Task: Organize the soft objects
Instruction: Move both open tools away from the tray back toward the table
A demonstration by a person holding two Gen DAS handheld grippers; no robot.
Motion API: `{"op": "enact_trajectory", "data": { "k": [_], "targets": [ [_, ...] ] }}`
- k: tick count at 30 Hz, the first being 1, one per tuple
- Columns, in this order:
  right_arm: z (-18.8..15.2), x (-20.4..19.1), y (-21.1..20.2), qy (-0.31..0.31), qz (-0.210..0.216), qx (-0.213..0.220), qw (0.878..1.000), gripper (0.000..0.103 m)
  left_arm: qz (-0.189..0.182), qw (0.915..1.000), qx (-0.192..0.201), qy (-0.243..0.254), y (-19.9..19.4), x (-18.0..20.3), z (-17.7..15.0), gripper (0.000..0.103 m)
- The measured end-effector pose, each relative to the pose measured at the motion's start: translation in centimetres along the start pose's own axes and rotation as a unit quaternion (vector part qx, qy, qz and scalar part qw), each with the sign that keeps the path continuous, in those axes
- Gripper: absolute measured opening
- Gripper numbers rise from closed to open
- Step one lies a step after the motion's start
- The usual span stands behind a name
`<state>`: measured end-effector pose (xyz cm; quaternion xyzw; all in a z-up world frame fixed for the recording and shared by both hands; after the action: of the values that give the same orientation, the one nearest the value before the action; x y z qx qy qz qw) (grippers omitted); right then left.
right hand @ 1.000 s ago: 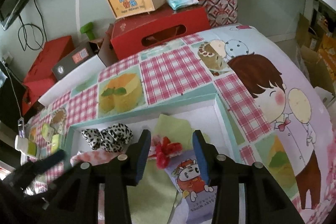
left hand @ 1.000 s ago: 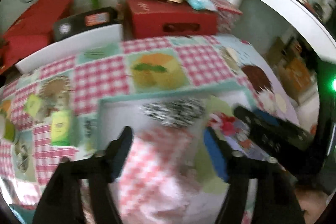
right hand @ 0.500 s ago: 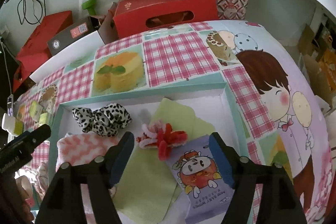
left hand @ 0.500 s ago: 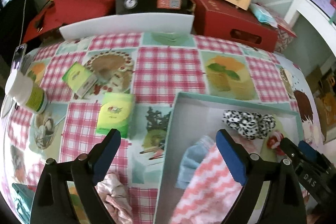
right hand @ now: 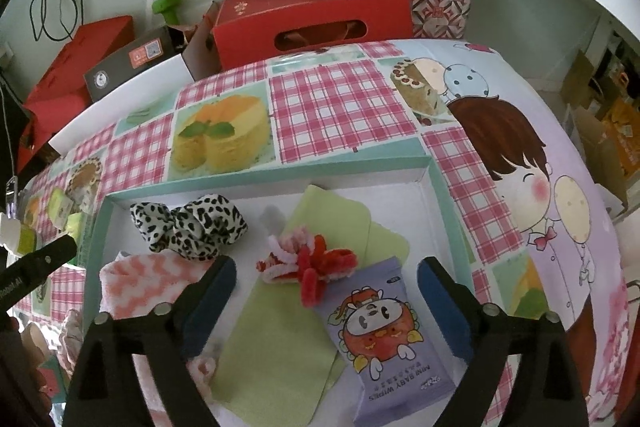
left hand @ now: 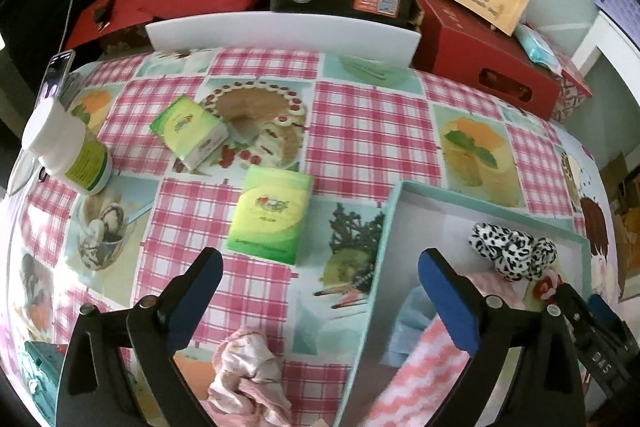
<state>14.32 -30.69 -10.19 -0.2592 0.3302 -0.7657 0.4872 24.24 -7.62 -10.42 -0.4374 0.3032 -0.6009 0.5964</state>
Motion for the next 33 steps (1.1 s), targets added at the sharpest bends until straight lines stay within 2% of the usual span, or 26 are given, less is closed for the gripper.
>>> {"op": "enact_trajectory", "data": {
  "k": [7,20,29,33],
  "targets": [
    [0.3,0.5,-0.2,0.018,-0.003,0.008,1.000,0.103,0.021,0.9995,0.005,-0.023,-0.2,-2.3,0.3,0.099],
    [0.6,-0.4,-0.8,0.024,0.006,0.006,1.000,0.103,0.023,0.9976,0.023,-0.062,-1.8,-5.2,1.1,0.099],
    [1.5,-3.9,-3.2,-0.010,0.031,0.021,0.999,0.103,0.032,0.9962,0.032,-0.074,-4.2,-7.3,1.8,0.099],
    [1.8,-6.3,-4.3,-0.027,0.051,0.027,0.998,0.103,0.018,0.9952,0.037,-0.088,-5.4,-8.2,1.8,0.099]
  ]
}}
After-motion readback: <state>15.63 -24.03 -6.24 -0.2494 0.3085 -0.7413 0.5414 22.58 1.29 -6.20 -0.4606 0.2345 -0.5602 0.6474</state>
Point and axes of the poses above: each gripper's, at about its wrist camera, not at the fingertips, and y roughly the way its jaws point, x to its right, z to its top, the point moved 9 cm from there along y, roughly the way its jaws point, and after that the axes turned 5 degrees about -z, right-handed, at the moved point
